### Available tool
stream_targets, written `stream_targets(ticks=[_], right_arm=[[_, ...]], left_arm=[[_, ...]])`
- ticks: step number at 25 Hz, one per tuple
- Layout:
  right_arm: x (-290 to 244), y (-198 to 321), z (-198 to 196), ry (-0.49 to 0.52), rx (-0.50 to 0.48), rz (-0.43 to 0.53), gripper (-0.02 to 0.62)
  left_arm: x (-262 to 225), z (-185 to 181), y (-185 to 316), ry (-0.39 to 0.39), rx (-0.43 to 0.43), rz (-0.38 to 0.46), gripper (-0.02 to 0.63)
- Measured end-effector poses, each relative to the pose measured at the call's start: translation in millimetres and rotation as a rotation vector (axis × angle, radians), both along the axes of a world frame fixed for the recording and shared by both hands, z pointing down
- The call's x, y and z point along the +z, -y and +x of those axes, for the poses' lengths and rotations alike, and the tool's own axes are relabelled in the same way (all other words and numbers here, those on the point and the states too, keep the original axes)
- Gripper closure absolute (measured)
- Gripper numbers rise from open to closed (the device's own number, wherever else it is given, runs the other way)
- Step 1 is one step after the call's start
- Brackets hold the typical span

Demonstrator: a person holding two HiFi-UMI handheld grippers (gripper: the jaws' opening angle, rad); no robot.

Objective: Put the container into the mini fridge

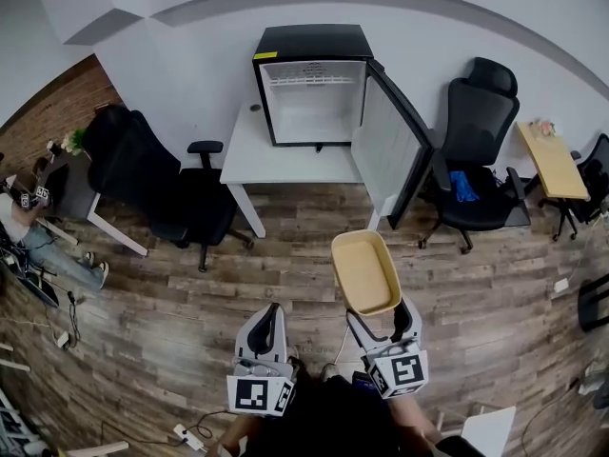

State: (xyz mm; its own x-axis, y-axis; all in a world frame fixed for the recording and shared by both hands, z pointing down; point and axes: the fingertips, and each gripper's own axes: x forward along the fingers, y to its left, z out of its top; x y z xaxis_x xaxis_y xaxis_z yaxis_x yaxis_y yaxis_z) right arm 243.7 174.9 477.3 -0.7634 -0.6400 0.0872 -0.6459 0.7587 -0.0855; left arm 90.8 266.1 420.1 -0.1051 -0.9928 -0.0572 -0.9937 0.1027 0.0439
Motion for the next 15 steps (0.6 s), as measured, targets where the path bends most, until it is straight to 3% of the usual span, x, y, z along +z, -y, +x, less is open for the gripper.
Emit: stream_targets(ticks=[7,15], right_arm=[[9.2,65.3,-49.2,-0.009,-0.007,-0.017,0.15],[-0.2,174.8,-146.4,-0.025,0.053,0.003,0.15]], left_arm=[[10.4,-47.9,65.6,-0.01,-0.017,-0.012,0.597],[2.4,-143.3,195.3,-0.011,0.073,0.013,0.597]])
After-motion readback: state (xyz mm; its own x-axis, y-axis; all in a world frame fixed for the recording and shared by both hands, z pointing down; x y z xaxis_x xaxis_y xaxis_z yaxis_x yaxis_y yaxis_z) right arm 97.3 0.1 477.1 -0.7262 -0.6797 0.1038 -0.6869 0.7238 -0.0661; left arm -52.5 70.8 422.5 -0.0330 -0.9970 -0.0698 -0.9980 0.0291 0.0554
